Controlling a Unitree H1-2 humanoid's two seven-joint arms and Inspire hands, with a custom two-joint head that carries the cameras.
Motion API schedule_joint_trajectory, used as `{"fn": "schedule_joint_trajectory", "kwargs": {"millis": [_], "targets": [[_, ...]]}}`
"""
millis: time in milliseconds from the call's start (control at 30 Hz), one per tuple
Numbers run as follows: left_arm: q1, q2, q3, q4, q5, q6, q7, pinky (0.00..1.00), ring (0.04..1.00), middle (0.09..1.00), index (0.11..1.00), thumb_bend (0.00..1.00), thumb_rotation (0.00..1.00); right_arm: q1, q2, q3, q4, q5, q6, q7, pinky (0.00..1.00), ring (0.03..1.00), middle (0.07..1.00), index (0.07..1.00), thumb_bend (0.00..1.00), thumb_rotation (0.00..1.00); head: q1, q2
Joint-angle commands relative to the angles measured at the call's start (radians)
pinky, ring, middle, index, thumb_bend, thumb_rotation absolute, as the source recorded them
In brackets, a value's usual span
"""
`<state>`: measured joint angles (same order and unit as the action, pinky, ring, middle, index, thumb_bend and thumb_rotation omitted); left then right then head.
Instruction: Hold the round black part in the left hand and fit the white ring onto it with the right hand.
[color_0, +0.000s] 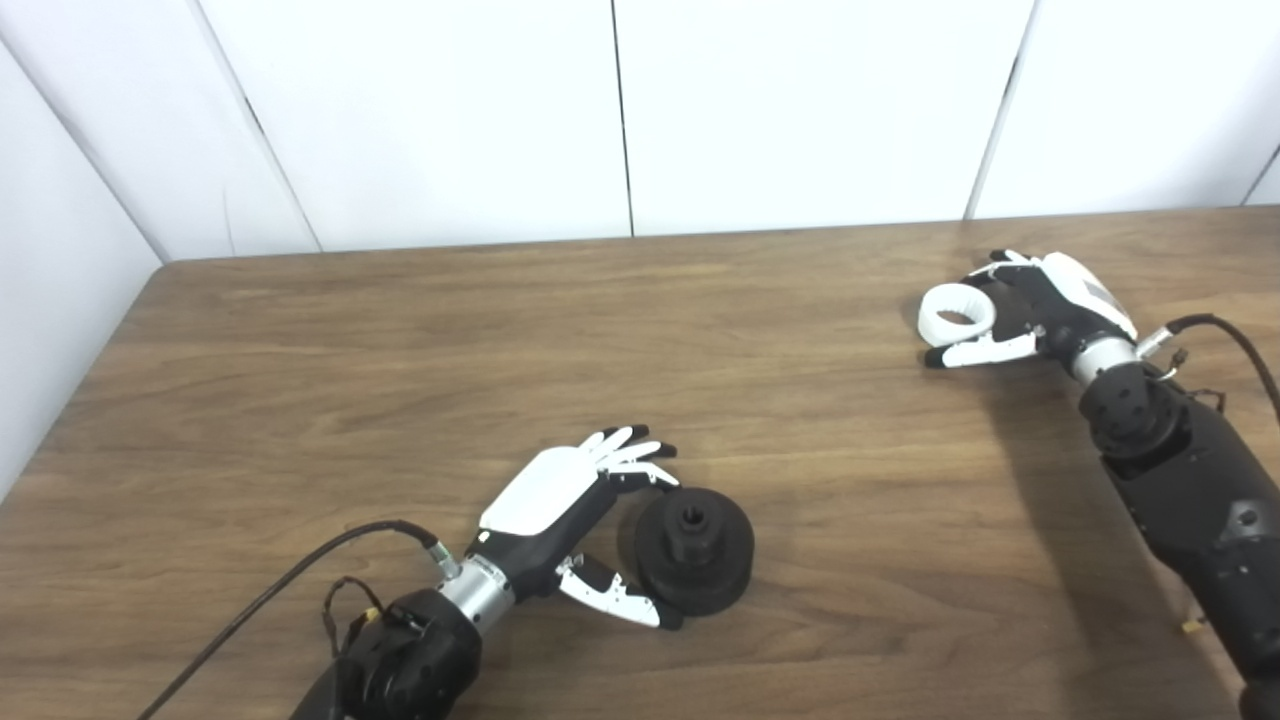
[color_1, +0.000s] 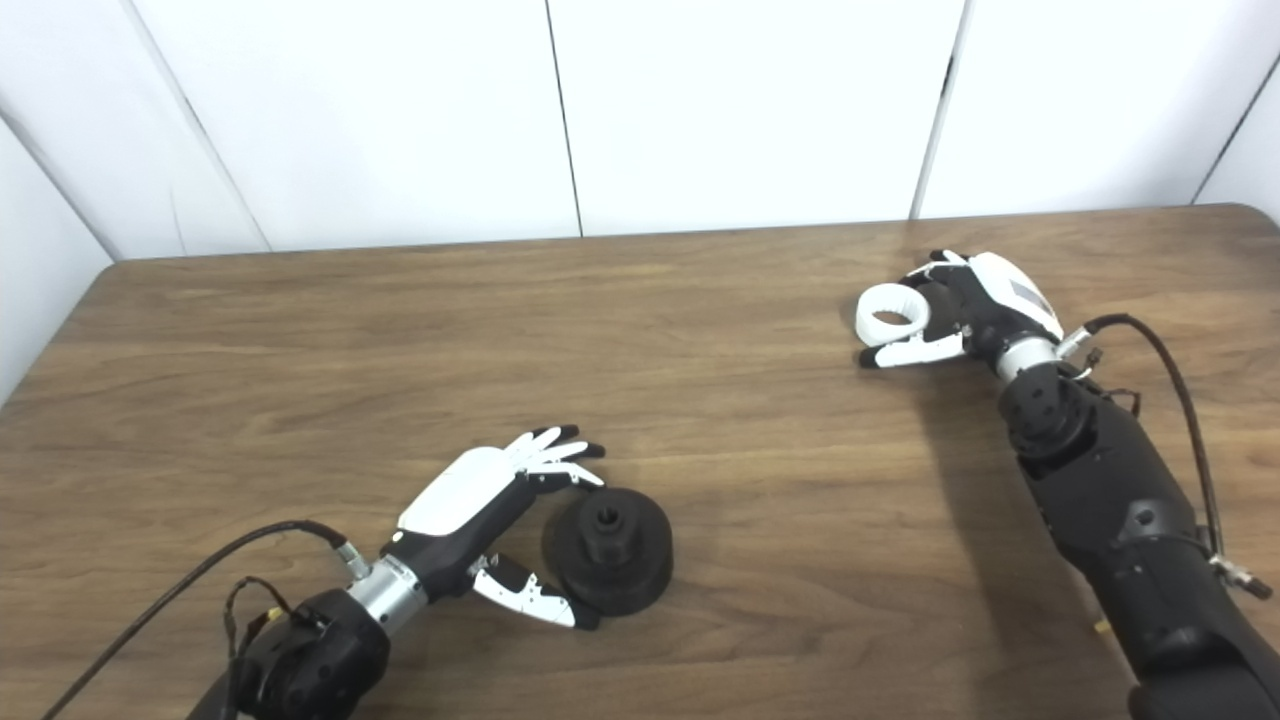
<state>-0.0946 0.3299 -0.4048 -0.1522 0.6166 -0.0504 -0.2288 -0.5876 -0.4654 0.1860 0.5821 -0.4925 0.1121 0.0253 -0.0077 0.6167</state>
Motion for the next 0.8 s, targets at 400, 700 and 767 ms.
{"fn": "schedule_joint_trajectory", "kwargs": {"millis": [400,700,767], "targets": [[-0.001,0.007,-0.007,0.015,0.020,-0.005,-0.021,1.00,0.993,0.917,0.657,0.88,0.33,-0.062,-0.005,-0.011,0.011,0.001,-0.064,-0.067,1.00,1.000,0.937,0.647,0.90,0.29,0.000,-0.001],[-0.002,0.006,-0.007,0.016,0.020,-0.006,-0.020,1.00,0.993,0.917,0.659,0.88,0.34,-0.060,-0.007,-0.008,0.014,0.001,-0.077,-0.080,1.00,1.000,0.928,0.618,0.84,0.26,0.000,0.001],[0.000,0.004,-0.007,0.013,0.018,-0.003,-0.022,1.00,0.995,0.918,0.658,0.88,0.34,-0.060,-0.013,0.005,0.015,-0.020,-0.080,-0.089,1.00,1.000,0.921,0.616,0.85,0.26,0.001,0.004]]}}
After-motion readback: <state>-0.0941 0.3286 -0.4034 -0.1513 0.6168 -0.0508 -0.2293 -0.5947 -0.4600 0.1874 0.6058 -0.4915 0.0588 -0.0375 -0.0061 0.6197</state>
